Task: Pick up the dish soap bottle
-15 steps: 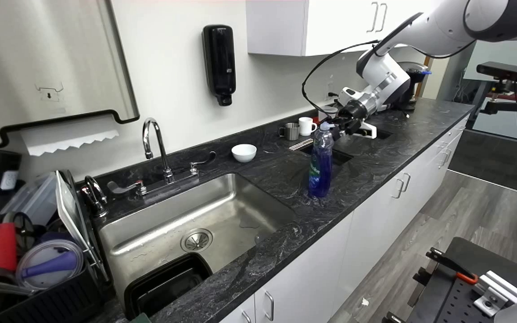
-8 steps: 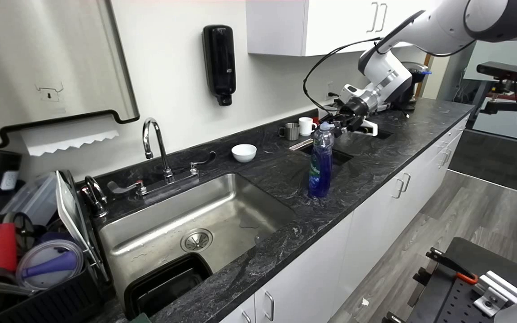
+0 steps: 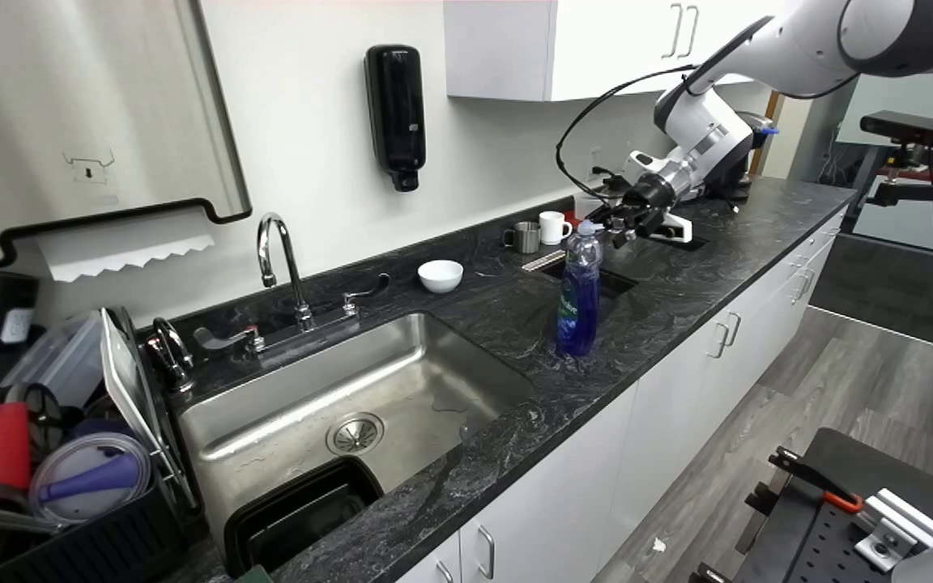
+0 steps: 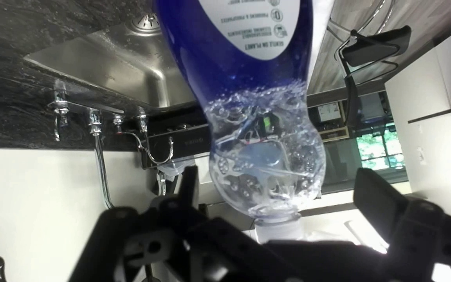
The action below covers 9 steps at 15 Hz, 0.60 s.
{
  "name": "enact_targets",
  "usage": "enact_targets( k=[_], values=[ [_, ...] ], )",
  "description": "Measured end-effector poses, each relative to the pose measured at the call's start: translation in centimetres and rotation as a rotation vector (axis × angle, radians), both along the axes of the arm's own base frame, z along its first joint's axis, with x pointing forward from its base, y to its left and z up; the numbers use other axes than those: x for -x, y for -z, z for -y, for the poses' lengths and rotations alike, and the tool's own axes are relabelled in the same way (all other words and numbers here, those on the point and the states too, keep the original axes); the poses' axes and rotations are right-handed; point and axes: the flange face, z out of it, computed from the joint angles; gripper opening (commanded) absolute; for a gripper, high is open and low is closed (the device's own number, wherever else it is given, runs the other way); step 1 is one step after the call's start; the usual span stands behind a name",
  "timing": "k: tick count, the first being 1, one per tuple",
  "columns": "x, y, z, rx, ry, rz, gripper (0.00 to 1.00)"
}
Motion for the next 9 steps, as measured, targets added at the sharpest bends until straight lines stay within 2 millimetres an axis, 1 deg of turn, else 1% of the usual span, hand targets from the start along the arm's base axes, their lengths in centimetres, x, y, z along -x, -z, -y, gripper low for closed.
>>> enact_targets(
  k=[5, 9],
  values=[
    [1.0, 0.0, 2.0, 0.078, -0.004, -0.028, 1.00],
    [1.2, 0.1, 3.3, 0.166, -0.009, -0.044, 1.00]
  ],
)
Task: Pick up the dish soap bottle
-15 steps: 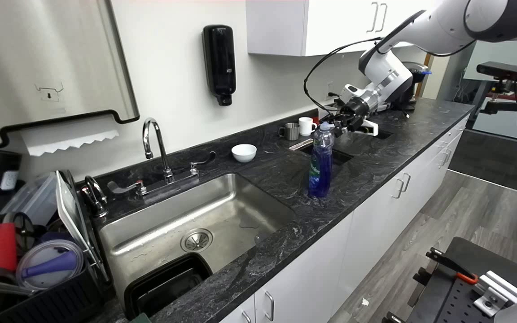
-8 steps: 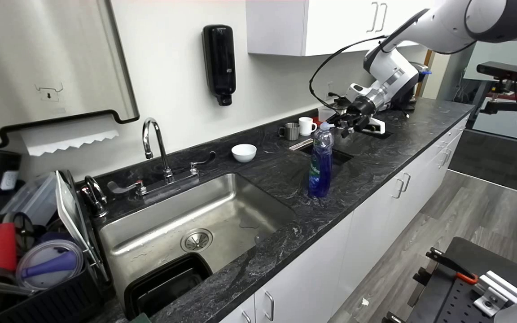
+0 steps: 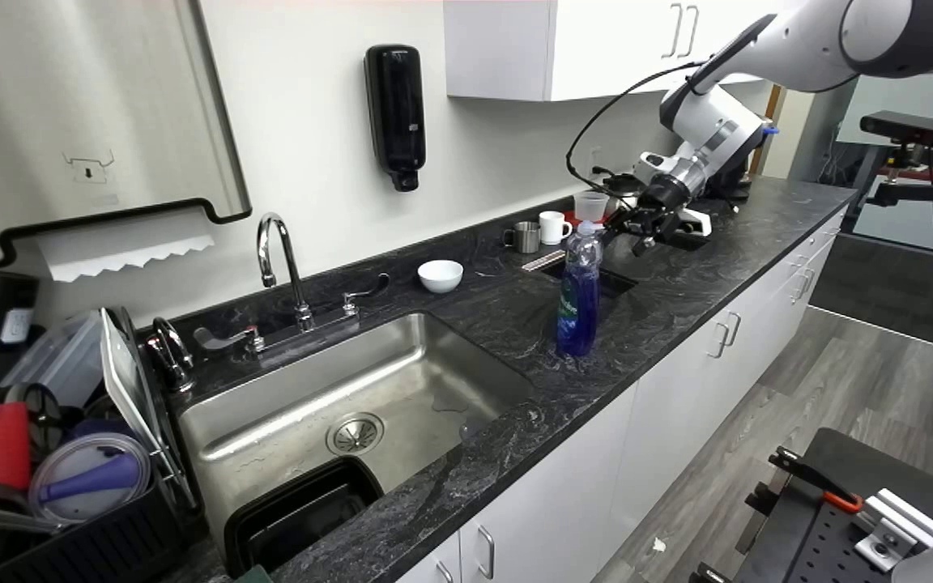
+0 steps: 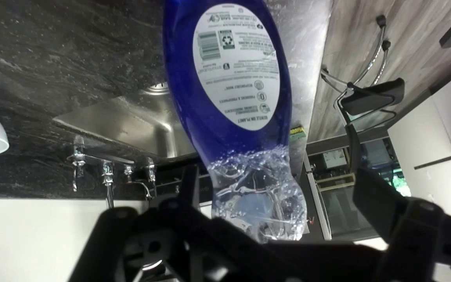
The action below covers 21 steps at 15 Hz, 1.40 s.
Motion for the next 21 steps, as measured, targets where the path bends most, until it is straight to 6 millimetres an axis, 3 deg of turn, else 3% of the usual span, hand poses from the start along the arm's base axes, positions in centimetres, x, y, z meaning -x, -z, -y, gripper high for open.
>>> enact_targets(
  k=[13, 21],
  values=[
    [-1.1, -0.5, 3.3, 0.235, 0.107, 0.019, 1.00],
    [-1.7, -2.0, 2.8, 0.292, 0.255, -0.035, 1.00]
  ],
)
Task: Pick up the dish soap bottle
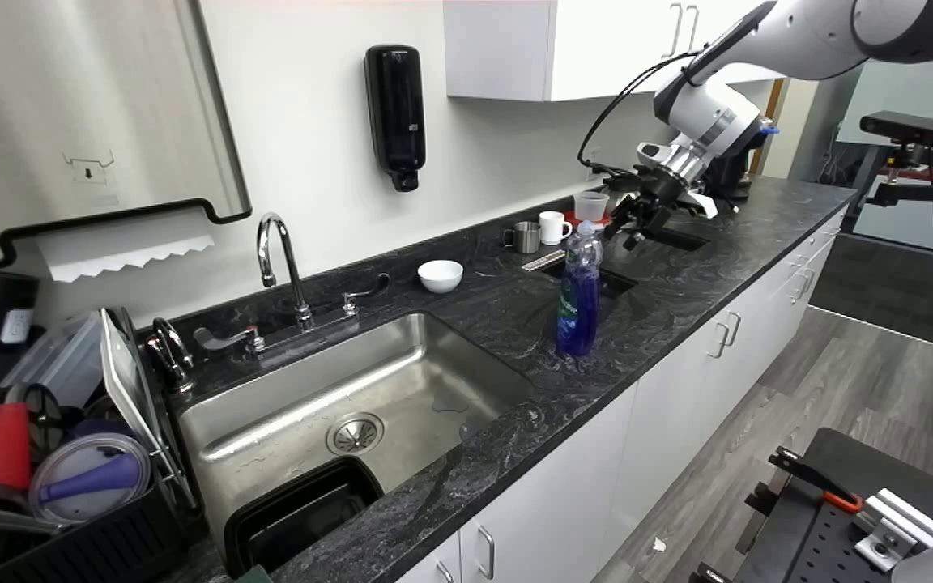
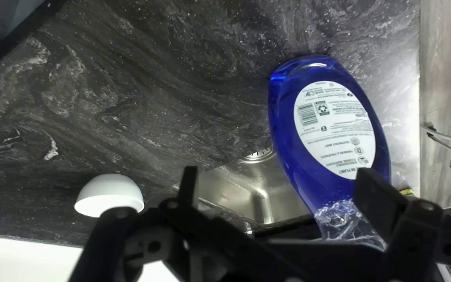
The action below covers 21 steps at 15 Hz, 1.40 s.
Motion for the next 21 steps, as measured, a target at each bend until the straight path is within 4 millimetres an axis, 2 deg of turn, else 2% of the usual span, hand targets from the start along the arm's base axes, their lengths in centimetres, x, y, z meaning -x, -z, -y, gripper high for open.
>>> enact_targets(
  k=[12, 21],
  values=[
    [1.7, -2.1, -2.4, 0.013, 0.178, -0.070, 1.00],
    [5.8, -4.7, -4.6, 0.035, 0.217, -0.152, 1.00]
  ],
)
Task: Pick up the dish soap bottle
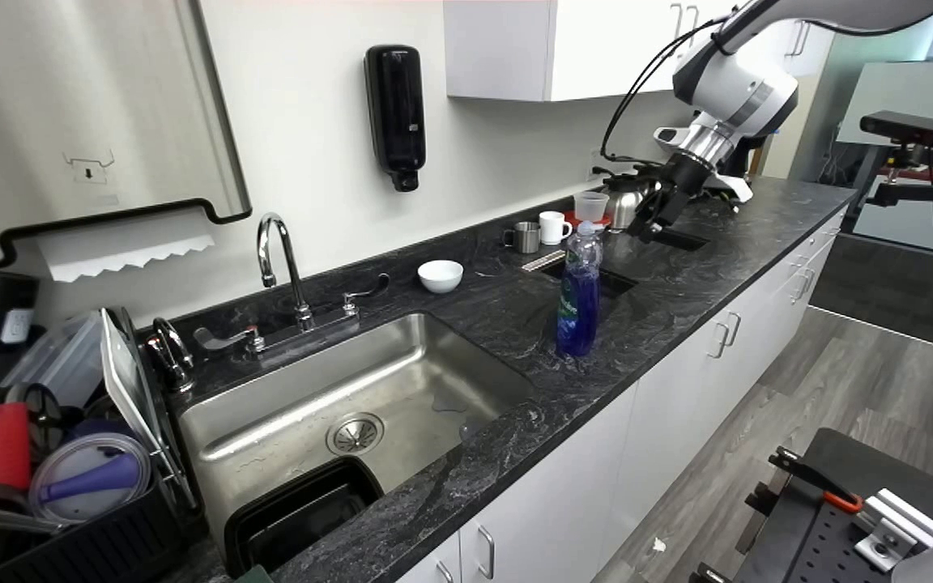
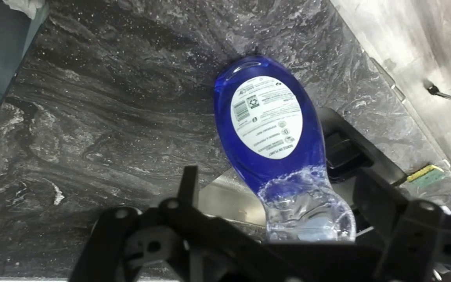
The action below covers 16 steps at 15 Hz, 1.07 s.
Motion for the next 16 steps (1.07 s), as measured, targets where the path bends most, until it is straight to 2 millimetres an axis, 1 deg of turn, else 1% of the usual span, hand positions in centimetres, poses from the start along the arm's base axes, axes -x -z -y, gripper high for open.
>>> enact_targets(
  k=[6, 11, 16],
  values=[
    [3.0, -2.3, -2.3, 0.019, 0.023, -0.027, 1.00],
    [5.0, -3.2, -5.3, 0.066, 0.072, -0.048, 1.00],
    [6.8, -4.0, -8.0, 0.120, 0.160, -0.055, 1.00]
  ],
)
